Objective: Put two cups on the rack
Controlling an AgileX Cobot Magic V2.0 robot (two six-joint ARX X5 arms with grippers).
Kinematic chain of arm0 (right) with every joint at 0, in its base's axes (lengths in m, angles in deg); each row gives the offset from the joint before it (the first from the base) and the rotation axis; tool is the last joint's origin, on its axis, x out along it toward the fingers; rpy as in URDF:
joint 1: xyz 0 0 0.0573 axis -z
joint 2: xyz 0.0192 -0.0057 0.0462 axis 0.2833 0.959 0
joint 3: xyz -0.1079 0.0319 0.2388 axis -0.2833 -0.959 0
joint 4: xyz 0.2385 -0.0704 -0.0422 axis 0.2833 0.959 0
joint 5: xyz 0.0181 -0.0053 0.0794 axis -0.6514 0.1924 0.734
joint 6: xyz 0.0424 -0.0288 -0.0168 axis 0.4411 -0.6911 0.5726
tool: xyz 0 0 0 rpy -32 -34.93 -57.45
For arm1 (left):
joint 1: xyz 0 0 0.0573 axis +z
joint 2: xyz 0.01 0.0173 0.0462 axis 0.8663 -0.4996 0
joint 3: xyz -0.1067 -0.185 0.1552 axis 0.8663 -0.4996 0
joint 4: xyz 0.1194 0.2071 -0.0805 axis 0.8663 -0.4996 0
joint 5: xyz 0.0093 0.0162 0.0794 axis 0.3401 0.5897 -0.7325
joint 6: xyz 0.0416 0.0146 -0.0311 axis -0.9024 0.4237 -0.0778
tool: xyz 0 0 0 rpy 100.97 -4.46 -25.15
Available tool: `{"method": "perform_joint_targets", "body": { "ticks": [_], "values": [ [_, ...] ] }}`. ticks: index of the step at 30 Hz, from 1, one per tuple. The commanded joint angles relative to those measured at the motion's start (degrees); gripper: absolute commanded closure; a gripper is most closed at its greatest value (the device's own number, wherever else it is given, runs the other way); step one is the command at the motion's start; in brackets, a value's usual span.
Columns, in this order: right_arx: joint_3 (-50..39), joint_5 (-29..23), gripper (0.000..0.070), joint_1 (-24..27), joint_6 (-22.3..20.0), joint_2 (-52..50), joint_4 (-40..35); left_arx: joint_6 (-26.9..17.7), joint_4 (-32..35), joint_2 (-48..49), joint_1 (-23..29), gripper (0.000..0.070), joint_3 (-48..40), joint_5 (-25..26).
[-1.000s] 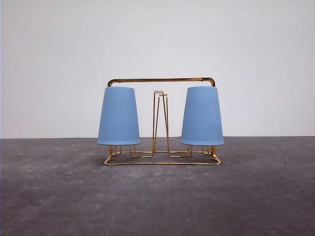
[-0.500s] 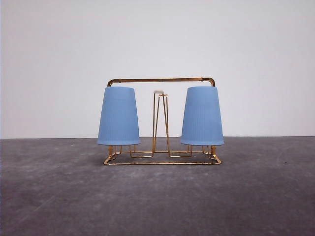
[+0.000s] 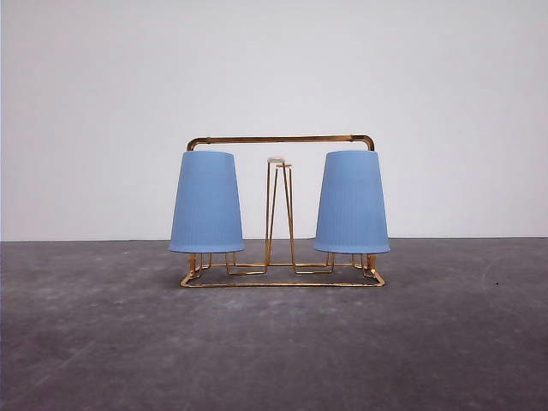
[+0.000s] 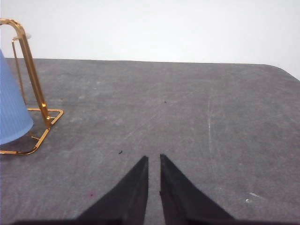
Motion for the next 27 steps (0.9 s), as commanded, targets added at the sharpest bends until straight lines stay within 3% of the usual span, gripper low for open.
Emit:
{"method": "perform_joint_targets", "body": {
  "ticks": [1,27],
  "values": [
    [-0.2,0.04,0.0657,0.13,0.59,0.07,-0.74,0.17,-0.28,0.04,0.07,0.07,-0.85,-0.07],
    [-0.2,0.04,0.0657,0.13,0.59,0.07,-0.74,0.17,-0.28,0.04,0.07,0.07,-0.85,-0.07]
  ]
}}
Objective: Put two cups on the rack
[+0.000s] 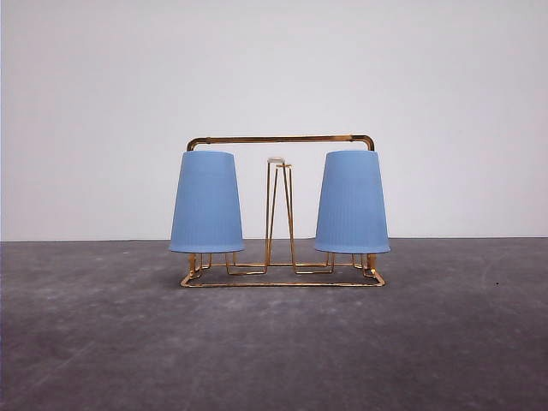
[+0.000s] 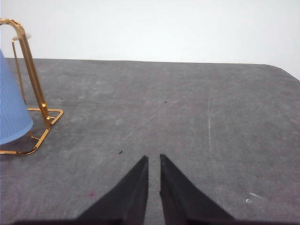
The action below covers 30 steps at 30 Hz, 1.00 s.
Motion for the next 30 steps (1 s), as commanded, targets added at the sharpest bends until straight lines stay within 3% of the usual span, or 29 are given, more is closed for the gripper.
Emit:
{"method": "perform_joint_targets", "body": {
  "ticks": [1,30],
  "values": [
    [-0.2,0.04,0.0657,0.13,0.57,0.07,-0.74,0.17,-0.26,0.04,0.07,0.07,-0.83,-0.07],
    [-0.2,0.04,0.0657,0.13,0.59,0.07,-0.74,0.17,-0.26,0.04,0.07,0.07,-0.83,-0.07]
  ]
}}
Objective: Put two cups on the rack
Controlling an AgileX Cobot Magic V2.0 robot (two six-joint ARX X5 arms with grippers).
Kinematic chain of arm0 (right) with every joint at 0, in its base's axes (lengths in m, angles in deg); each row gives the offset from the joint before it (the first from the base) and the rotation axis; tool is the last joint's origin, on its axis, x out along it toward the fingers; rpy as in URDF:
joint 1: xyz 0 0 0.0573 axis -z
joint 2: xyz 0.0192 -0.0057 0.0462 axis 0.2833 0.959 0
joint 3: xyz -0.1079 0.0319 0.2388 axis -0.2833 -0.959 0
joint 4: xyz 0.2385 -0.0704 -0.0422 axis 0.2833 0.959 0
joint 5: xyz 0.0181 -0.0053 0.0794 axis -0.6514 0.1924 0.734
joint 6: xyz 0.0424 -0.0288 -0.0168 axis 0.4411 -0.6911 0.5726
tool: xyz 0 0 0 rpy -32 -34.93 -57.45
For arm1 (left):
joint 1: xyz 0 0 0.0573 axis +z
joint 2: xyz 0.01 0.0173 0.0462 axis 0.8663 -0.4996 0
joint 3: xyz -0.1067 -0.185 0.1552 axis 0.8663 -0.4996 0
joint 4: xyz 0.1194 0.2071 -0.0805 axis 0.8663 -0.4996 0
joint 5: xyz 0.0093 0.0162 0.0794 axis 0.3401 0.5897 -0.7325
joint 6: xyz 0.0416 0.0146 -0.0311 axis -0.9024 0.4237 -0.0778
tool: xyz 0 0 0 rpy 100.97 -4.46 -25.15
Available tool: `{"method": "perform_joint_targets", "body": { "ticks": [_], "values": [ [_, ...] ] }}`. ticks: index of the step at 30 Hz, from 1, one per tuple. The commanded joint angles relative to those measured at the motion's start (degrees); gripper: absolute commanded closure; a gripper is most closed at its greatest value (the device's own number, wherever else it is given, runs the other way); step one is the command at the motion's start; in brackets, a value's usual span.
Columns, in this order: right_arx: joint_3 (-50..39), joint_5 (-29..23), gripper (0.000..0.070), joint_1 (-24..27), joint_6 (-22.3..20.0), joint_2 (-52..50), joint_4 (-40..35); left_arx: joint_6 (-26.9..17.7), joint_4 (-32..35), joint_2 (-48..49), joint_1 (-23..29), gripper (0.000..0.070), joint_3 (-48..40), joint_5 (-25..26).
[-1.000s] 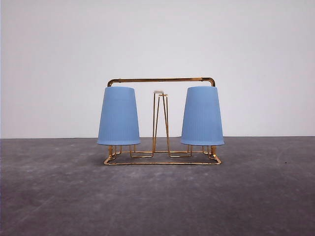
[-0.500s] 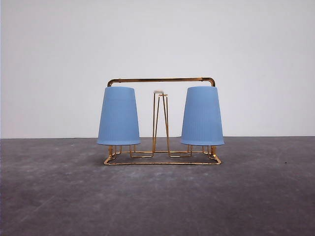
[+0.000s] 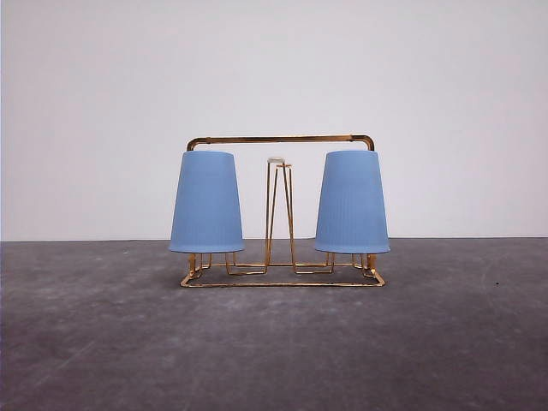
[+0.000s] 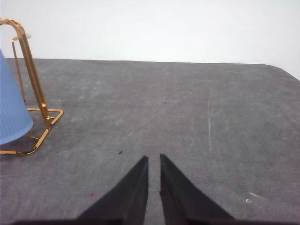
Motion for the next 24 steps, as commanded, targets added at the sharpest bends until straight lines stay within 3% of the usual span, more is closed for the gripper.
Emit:
{"method": "perform_joint_targets", "body": {
  "ticks": [1,24],
  "values": [
    [-0.2,0.04,0.0657,0.13,0.59,0.07,-0.74,0.17,-0.26,0.04,0.07,0.07,-0.85,-0.08],
    [-0.2,0.04,0.0657,0.13,0.57,0.07,-0.74,0.17,-0.26,0.04,0.07,0.07,-0.85,-0.07]
  ]
}}
